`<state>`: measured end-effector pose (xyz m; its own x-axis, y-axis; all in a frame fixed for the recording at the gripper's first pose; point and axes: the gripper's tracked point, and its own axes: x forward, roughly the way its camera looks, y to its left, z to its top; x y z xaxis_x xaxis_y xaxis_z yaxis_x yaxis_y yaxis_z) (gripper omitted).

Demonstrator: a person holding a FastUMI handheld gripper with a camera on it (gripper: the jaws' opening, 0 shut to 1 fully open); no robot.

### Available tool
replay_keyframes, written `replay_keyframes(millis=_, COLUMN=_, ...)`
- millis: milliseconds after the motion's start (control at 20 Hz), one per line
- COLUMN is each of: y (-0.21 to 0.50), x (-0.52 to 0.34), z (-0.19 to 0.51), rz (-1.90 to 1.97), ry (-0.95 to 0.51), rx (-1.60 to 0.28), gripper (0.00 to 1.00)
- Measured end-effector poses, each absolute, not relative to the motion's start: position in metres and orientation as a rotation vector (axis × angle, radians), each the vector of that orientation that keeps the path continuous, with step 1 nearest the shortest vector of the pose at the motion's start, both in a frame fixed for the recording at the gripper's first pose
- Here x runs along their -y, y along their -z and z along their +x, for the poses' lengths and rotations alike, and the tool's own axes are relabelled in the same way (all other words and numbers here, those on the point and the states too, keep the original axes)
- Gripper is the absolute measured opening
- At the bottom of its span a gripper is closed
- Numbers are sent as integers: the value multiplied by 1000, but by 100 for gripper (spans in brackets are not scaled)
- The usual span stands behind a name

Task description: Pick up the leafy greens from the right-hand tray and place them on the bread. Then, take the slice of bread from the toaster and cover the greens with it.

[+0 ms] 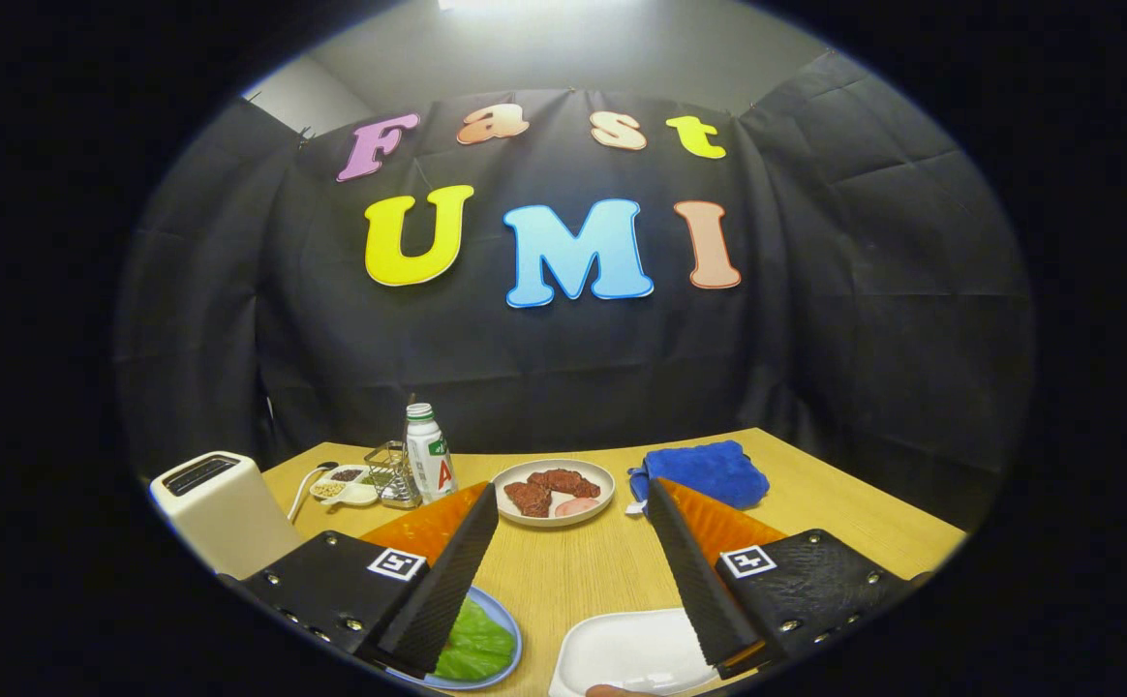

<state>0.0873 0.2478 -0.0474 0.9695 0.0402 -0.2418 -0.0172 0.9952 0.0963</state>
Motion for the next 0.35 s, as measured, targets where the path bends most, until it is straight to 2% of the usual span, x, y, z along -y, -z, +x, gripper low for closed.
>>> replay_keyframes(millis=350, y=54, x=-222, z=96, rz=82, ry=-21, rx=-235, gripper=95)
